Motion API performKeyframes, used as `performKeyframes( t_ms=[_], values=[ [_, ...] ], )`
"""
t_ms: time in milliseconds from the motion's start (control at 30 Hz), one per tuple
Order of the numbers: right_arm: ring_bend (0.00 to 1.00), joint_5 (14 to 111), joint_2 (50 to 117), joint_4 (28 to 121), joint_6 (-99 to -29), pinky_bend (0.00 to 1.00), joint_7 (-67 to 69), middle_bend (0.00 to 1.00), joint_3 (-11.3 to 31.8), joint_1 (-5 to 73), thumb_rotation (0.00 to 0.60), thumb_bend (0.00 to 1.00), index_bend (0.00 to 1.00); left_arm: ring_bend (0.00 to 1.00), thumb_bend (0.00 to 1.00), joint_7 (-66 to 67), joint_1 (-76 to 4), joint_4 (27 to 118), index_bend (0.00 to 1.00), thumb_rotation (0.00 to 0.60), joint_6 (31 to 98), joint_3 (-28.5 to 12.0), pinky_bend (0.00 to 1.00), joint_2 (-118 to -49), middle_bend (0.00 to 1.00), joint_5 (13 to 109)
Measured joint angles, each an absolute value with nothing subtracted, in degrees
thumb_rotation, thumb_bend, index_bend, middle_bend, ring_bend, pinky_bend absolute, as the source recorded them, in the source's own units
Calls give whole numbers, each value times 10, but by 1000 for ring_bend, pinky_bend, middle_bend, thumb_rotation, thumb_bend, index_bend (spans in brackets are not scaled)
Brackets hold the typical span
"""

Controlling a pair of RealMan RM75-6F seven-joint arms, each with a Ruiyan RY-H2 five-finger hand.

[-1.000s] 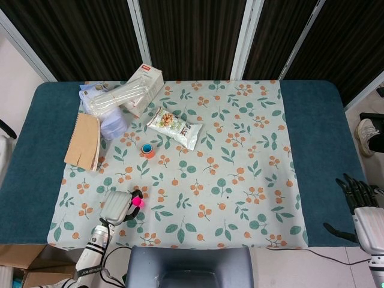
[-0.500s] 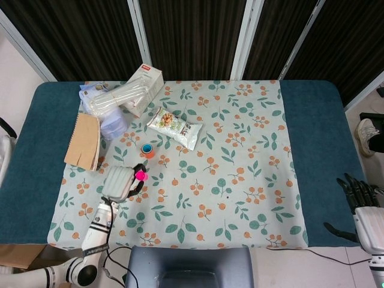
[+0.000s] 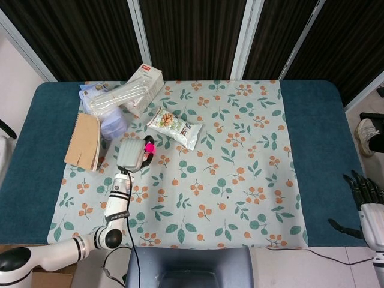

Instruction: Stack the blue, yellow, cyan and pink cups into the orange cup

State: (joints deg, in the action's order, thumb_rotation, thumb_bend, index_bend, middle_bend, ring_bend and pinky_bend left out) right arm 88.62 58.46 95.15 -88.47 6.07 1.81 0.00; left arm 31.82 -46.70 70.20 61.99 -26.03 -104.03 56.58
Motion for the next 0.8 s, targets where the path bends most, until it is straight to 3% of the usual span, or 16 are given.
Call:
performKeyframes(
  t_ms=[300,800],
  values=[
    [0,884,581,951,-889,0,69,0,20,-3,600,175,0,1000,375,298,-505,602,520,600,607,-262,1000,-1082,1000,545],
    [0,885,582,951,-888,0,65,0,21,-3,600,175,0,1000,373,276,-507,564,525,600,599,-243,1000,-1083,1000,538]
  ],
)
